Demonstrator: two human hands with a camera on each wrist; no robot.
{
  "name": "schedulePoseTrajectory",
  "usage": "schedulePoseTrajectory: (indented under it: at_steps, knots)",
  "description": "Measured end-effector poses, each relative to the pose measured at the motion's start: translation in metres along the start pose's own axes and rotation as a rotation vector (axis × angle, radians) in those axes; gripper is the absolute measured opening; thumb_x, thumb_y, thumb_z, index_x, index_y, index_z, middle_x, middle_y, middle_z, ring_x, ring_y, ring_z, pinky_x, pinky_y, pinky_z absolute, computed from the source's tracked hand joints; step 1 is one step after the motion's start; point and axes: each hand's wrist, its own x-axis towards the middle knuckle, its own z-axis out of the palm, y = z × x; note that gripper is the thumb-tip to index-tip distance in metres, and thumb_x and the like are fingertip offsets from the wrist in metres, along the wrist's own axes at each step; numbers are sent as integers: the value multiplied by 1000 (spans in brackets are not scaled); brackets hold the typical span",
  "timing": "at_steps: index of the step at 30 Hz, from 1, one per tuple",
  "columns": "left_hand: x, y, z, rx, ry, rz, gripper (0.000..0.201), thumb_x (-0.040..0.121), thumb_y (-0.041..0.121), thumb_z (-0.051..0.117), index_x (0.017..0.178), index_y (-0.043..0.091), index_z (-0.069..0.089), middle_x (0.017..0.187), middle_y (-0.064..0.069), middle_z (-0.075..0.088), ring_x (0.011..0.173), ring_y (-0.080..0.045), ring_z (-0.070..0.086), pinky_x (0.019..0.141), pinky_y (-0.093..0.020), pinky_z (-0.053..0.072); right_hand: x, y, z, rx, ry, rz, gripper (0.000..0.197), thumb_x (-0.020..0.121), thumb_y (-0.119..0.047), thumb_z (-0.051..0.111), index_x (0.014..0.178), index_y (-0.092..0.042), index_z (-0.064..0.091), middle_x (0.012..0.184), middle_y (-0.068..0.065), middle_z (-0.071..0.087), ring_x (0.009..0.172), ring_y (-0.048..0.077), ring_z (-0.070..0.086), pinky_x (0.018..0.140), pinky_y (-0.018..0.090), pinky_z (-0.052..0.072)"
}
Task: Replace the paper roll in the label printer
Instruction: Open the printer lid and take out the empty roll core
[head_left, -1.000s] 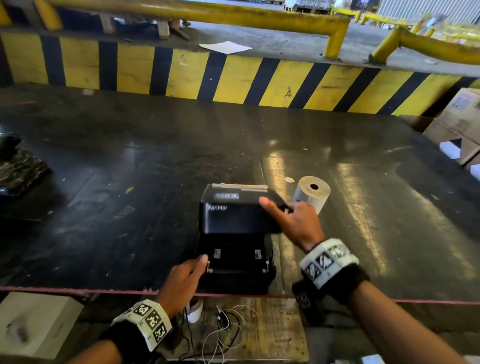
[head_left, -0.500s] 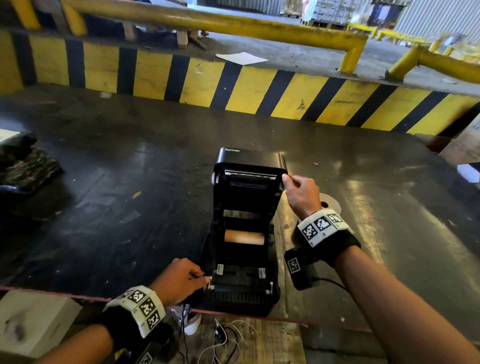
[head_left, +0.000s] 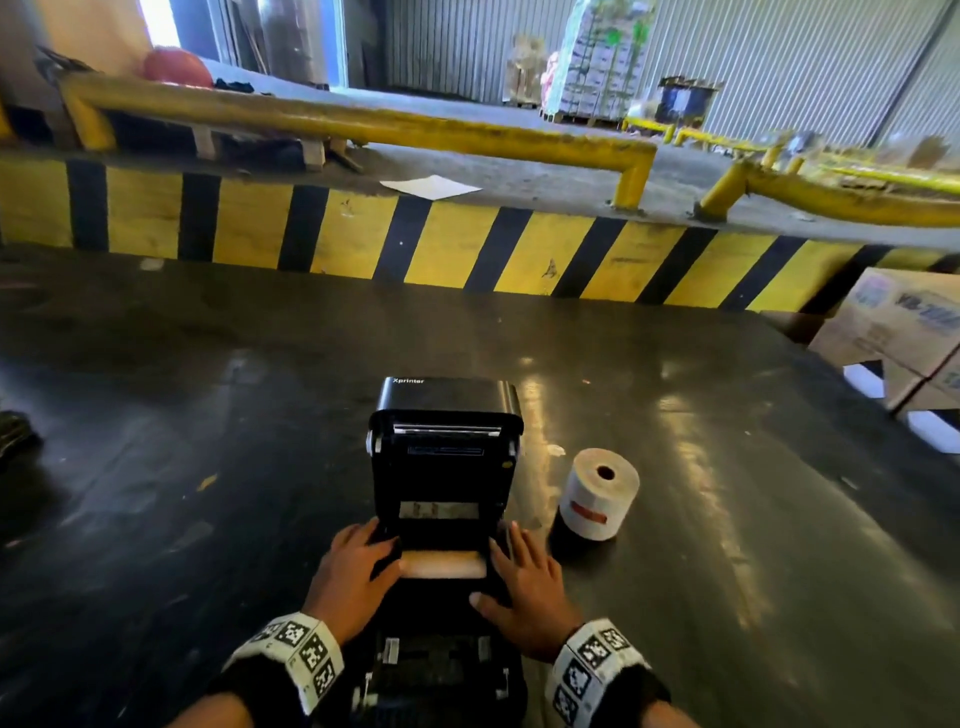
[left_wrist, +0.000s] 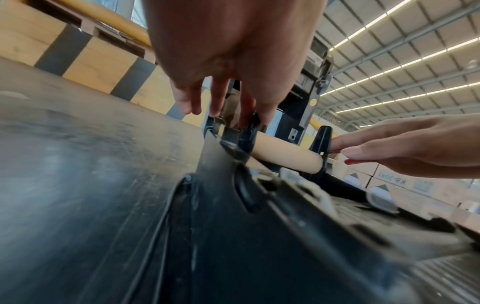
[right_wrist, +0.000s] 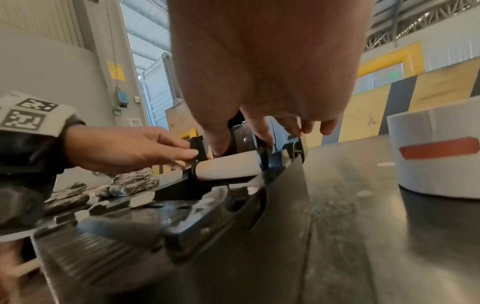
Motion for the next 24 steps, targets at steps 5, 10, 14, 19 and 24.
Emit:
schedulePoseTrajectory:
  at_steps: [5,10,14,19,24]
  knots:
    - [5,9,-12,-183,106,8,36,86,32,60,117,13,65,138,-8,52,125,-25,48,103,-42,44,1,0,0,310,99,-78,80,87,-53,46,148,-18,7,159,10,0,146,23,1,117,42,9]
    - [5,59,-42,-431,266,-3,23,84,19,65,105,11,70,83,5,71,64,16,58,61,2,44,-1,7,-20,800,330,-205,63,90,-30,52,145,-18,27,136,2,48,127,11,45,108,29,36]
    - [0,112,-36,-490,184,61,15,86,19,64,98,22,71,81,11,71,70,16,61,67,-3,48,-14,45,-48,903,481,-181,32,93,-17,54,124,-15,57,94,-8,65,86,3,60,76,18,48]
    - [9,167,16,-647,-25,23,14,86,9,63,94,19,67,88,-16,74,82,-25,71,76,-41,57,-43,110,-59,1238,495,-57,16,90,-3,57,100,-7,68,65,-1,63,57,11,56,50,15,46]
    - [25,204,80,-731,-80,-69,17,85,9,65,86,27,66,68,1,73,68,-18,67,72,-40,54,-66,189,-52,1271,522,142,9,88,-4,59,95,-4,66,58,3,66,50,15,58,41,19,43]
